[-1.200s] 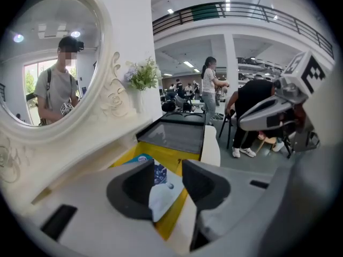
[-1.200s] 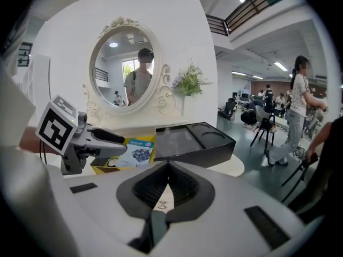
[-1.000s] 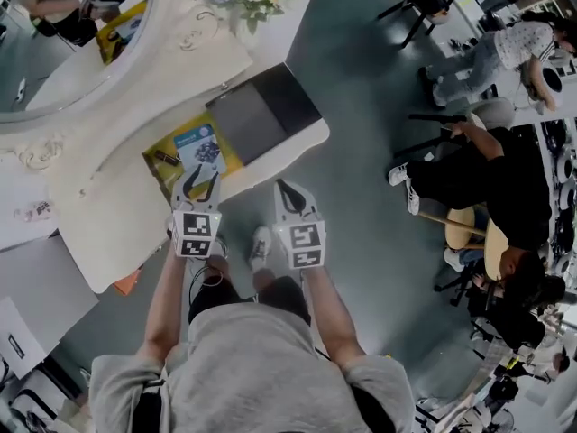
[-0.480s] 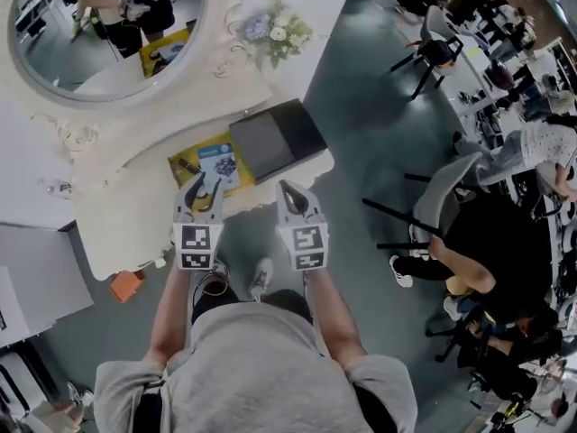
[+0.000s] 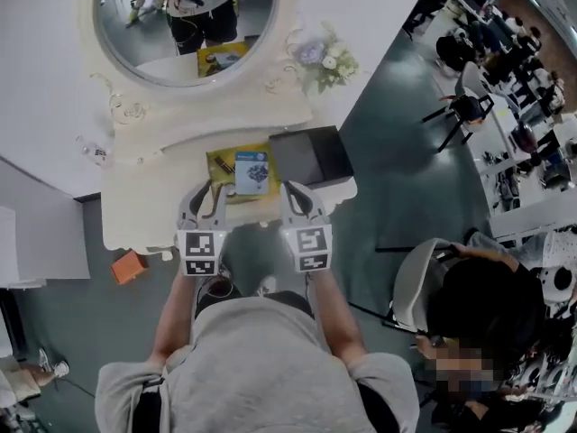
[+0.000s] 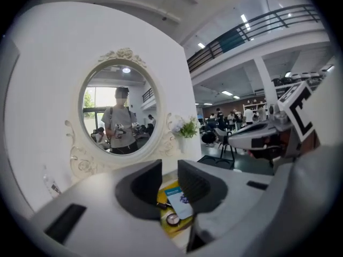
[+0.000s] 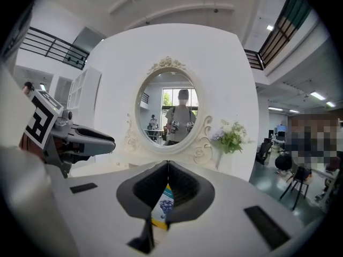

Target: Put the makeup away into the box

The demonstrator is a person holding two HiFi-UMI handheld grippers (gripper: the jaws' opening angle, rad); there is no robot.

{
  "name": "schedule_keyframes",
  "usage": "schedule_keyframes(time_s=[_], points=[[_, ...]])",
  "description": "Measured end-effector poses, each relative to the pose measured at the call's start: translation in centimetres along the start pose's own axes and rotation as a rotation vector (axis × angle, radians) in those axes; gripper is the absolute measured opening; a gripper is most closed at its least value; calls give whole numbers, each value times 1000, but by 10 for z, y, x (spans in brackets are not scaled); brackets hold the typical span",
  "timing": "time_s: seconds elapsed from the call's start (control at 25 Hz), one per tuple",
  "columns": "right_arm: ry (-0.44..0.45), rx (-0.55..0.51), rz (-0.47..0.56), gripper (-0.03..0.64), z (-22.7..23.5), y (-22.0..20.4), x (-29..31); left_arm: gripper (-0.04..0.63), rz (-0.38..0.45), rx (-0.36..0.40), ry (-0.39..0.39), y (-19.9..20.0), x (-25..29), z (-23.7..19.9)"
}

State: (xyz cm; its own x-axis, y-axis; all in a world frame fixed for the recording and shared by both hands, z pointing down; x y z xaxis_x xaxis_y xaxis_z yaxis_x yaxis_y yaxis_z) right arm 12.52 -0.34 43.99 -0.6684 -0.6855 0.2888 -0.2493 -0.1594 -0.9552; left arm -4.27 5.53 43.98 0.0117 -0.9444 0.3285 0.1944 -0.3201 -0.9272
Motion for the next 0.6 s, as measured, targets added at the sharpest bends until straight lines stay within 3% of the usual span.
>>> schedule_keyframes(time_s=[0.28,0.6], points=[[104,-50,29,15,-36,17,15,6,-2,-63,144,-13,-35,-33],[136,-69,32,15,-49,20,21,5,-4,-67,167,-18,-45,-42]])
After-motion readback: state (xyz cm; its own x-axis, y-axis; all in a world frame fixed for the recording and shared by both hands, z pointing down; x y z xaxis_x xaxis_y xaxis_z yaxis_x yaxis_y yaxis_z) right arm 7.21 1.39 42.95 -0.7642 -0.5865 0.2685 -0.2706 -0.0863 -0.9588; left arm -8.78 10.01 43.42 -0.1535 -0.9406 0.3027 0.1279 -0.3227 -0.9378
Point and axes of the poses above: the fingertips, and each gripper's own axes: x forward along the fingers, z to its right, y out of its top, the point moved 4 cm from there along -x, backward along the fingers, and after that the axes turned 5 degrees about -z, right-handed, at the moved point
